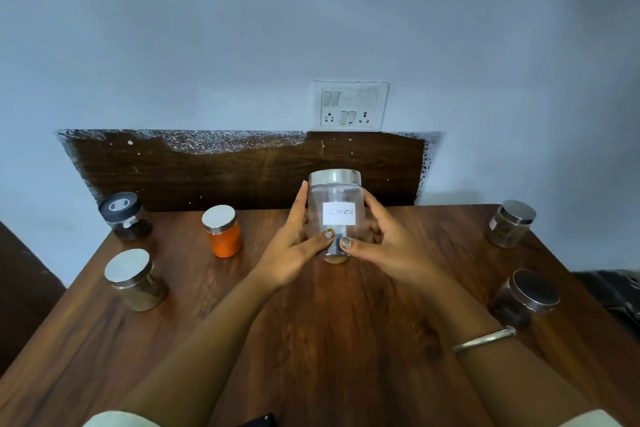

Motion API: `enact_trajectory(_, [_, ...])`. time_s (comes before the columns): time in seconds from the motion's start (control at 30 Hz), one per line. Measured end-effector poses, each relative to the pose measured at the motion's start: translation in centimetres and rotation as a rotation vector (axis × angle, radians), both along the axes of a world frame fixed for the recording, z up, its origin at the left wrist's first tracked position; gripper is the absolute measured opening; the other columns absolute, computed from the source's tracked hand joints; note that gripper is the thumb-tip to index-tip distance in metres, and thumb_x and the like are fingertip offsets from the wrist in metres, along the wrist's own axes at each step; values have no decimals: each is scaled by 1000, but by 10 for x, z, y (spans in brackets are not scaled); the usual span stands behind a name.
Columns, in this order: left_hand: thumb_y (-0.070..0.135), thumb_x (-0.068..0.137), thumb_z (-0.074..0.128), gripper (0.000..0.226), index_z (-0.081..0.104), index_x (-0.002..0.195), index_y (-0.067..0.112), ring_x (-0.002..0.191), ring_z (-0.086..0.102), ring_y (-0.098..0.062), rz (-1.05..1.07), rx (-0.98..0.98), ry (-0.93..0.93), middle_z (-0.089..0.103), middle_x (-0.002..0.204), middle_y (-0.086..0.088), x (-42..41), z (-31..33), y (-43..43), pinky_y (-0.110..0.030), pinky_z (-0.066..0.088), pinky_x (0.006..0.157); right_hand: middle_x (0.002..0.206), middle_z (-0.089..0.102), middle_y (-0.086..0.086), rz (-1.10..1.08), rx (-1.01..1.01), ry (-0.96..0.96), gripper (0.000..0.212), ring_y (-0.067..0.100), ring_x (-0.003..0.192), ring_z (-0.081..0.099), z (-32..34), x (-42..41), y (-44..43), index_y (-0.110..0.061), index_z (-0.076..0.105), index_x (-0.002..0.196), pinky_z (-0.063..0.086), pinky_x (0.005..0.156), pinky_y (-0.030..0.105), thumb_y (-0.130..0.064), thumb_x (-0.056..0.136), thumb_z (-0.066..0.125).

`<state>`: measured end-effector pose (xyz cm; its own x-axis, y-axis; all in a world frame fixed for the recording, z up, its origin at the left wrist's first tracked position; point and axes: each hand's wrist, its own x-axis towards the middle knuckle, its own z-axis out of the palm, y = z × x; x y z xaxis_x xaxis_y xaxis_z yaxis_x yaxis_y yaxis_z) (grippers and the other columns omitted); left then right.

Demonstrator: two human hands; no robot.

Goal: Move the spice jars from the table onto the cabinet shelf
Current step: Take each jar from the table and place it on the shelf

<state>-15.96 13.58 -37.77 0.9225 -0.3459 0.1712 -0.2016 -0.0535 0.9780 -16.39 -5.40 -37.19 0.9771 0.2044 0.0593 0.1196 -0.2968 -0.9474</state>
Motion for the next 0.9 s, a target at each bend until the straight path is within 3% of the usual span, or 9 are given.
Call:
enact_trajectory(0.1, [39, 85, 60, 84, 1, 145, 43, 111, 58, -7, 60, 106, -109, 50, 125, 11, 7, 14, 3, -38, 52, 94, 107, 68, -8, 13, -28, -49, 111, 7, 103, 63, 17, 8, 4, -37, 11, 148, 52, 92, 41, -51, 60, 76])
enact_trajectory(0.17, [43, 84, 58, 81, 1, 142, 46, 106, 58, -14, 141, 204, -215, 48, 119, -1, 14, 28, 7, -38, 52, 92, 105, 68, -9, 13, -25, -92, 111, 7, 102, 64, 29, 15, 7, -38, 9, 148, 52, 93, 43, -48, 60, 76])
enact_trajectory(0.27, [41, 83, 55, 78, 3, 141, 48, 101, 59, -17, 199, 263, -365, 50, 120, -5, 26, 54, 11, -36, 53, 87, 106, 66, -9, -11, -31, -187, 108, 11, 100, 64, 51, 30, 13, -41, 11, 147, 52, 91, 44, -40, 63, 79])
enact_trajectory(0.33, [36, 85, 58, 72, 13, 141, 46, 101, 63, -16, 213, 230, -415, 54, 123, 1, 34, 72, 15, -28, 55, 81, 108, 65, -10, -31, -38, -249, 108, 10, 102, 63, 68, 39, 19, -40, 9, 148, 50, 94, 43, -33, 66, 80])
enact_trajectory(0.43, [31, 87, 61, 66, 24, 141, 29, 98, 63, -3, 295, 230, -477, 56, 115, 13, 50, 102, 22, -11, 52, 73, 121, 60, -6, -48, -49, -327, 107, 12, 113, 58, 100, 55, 28, -39, 5, 148, 47, 99, 38, -28, 71, 78])
enact_trajectory(0.57, [36, 86, 60, 54, 33, 133, 28, 103, 53, -4, 408, 288, -594, 52, 131, 6, 69, 147, 29, -3, 44, 67, 141, 47, 1, -91, -87, -442, 97, 21, 124, 50, 147, 74, 42, -38, 12, 145, 44, 102, 39, -29, 74, 77])
enact_trajectory(0.7, [38, 87, 58, 54, 33, 135, 31, 100, 50, -1, 468, 288, -693, 48, 139, 5, 83, 196, 33, 5, 40, 64, 146, 42, 1, -108, -58, -557, 86, 22, 119, 54, 195, 92, 54, -34, 20, 140, 45, 90, 26, -30, 75, 75])
enact_trajectory(0.83, [34, 86, 61, 66, 27, 142, 31, 116, 47, -7, 469, 272, -794, 38, 143, 1, 90, 241, 40, -11, 42, 87, 141, 44, -3, -98, -13, -715, 88, -3, 92, 55, 244, 103, 62, -34, 23, 141, 44, 69, 1, -35, 71, 75])
enact_trajectory(0.9, [28, 87, 61, 70, 22, 145, 30, 120, 46, -13, 466, 258, -846, 38, 137, -3, 94, 263, 42, -23, 41, 99, 131, 49, -3, -103, -9, -799, 88, -4, 89, 56, 268, 108, 66, -36, 25, 142, 46, 66, 2, -36, 70, 76])
